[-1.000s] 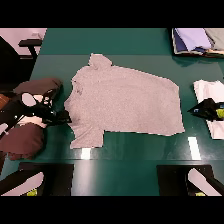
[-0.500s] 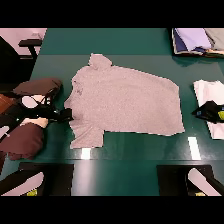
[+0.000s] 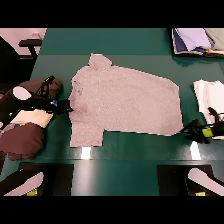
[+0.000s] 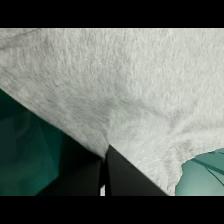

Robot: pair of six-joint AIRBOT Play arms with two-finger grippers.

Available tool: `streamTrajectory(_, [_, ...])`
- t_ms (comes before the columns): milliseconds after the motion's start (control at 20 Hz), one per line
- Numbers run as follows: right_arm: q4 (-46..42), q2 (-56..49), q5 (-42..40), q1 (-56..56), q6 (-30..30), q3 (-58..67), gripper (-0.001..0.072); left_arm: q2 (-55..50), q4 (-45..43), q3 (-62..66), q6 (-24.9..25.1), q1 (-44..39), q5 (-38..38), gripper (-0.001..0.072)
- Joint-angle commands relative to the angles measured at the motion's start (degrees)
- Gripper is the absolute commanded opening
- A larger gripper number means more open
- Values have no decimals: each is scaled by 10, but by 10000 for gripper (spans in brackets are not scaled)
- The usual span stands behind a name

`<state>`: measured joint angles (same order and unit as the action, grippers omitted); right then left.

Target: Fold the shirts.

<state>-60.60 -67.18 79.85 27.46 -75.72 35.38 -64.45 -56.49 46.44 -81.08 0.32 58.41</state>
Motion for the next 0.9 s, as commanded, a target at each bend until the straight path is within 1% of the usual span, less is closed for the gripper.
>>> streamTrajectory(0, [57, -47, -78, -58, 6, -15, 445, 1, 1, 3, 2, 0, 7, 21])
streamTrajectory(50, [61, -57, -88, -80, 6, -2, 406, 1, 1, 3, 2, 0, 10, 21])
streamTrajectory(100, [60, -66, -95, -102, 6, 11, 279, 1, 1, 3, 2, 0, 13, 21])
streamTrajectory(200, [59, -73, -99, -135, 7, 39, 49, 1, 0, 8, 7, 0, 28, 21])
streamTrajectory(250, [59, -71, -96, -148, 7, 56, 13, 5, 0, 13, 12, 0, 36, 21])
streamTrajectory(400, [59, -22, -58, -162, 7, 131, 12, 61, -1, 57, 10, 0, 44, 20])
streamTrajectory(500, [60, 32, -34, -162, 7, 207, 12, 114, -1, 127, 9, 0, 59, 20])
streamTrajectory(700, [57, 135, -15, -162, -1, 411, 12, 196, -1, 340, 9, 0, 70, 20])
streamTrajectory(850, [29, 178, -10, -162, -21, 565, 12, 205, -1, 525, 0, 0, 76, 20])
